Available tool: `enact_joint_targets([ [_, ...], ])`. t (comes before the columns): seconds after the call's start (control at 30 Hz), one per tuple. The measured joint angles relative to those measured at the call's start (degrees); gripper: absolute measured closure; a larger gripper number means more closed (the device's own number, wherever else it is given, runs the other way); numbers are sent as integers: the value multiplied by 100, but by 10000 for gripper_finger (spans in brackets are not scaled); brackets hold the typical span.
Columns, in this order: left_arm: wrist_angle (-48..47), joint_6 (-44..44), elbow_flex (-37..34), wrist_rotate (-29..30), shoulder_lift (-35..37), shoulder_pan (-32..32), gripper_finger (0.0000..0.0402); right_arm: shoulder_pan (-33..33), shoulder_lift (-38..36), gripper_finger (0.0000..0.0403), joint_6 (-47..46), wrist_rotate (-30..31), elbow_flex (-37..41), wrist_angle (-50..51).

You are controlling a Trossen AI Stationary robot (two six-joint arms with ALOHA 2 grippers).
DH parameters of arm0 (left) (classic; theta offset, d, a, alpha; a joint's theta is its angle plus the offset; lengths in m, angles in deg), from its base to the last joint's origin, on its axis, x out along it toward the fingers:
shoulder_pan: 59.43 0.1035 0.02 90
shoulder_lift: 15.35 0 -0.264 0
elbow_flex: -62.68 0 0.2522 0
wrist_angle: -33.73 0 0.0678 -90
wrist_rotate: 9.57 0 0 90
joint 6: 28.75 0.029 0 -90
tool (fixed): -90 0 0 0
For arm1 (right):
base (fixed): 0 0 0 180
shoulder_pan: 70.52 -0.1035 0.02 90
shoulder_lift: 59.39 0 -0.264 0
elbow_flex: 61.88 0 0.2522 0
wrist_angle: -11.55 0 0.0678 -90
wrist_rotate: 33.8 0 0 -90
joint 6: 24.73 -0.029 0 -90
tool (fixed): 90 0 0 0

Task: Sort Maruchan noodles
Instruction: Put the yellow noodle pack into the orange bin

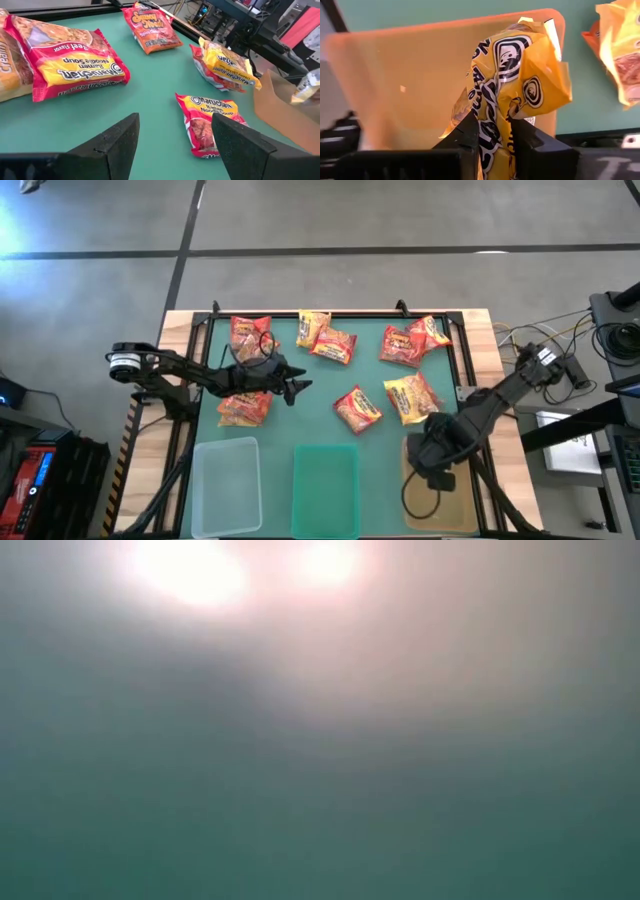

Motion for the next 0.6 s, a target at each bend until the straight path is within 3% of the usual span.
enact_joint_targets([
  [0.27,0,10,0,2,-2,0,169,-61,430,318,267,61,59,-44],
  [0.43,0,12,0,4,-2,0,169,-94,730,315,1008,59,144,-19],
  [0.6,1,14,0,7,-2,0,169,-59,819,315,862,59,271,405],
])
